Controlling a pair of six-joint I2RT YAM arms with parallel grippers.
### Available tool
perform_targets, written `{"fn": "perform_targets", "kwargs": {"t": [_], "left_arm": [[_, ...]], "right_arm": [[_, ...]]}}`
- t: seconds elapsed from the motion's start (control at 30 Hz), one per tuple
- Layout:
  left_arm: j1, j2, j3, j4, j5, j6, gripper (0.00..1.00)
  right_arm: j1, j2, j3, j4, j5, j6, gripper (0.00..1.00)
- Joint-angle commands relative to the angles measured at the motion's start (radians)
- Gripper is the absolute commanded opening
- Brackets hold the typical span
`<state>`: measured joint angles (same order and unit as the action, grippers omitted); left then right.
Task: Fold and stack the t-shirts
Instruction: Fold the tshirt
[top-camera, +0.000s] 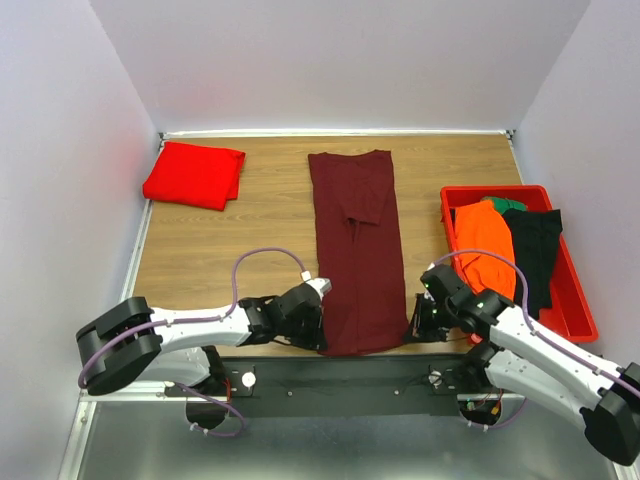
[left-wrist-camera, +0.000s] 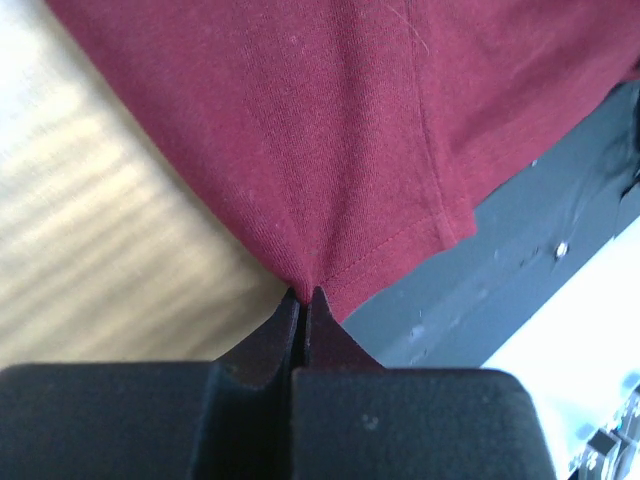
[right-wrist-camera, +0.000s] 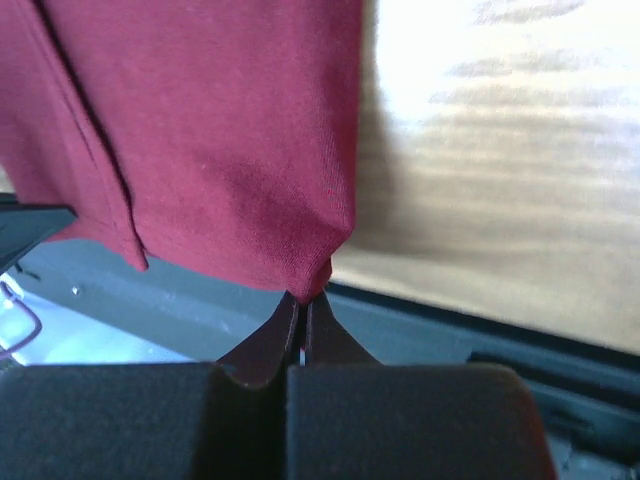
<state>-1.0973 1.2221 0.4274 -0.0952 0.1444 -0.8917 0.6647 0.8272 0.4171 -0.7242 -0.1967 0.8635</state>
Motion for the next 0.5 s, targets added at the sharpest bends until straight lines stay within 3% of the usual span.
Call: {"fn": "perform_targets", "kwargs": {"t": [0.0, 0.2, 0.47], "left_arm": [[-0.016, -0.038, 0.036, -0.089, -0.057, -0.012, 0.0], [0.03, -0.004, 0.187, -0.138, -0.137, 0.075, 0.0], [0.204, 0.083, 0.336, -0.083, -0.203, 0.171, 0.0]], "right_arm": [[0.016, -0.02, 0.1, -0.096, 0.075, -0.004, 0.01], [0.016, 0.084, 0.239, -0.009, 0.258, -0.049, 0.0], [0.016, 0.347, 0.368, 0.203, 0.508, -0.073, 0.0]]}}
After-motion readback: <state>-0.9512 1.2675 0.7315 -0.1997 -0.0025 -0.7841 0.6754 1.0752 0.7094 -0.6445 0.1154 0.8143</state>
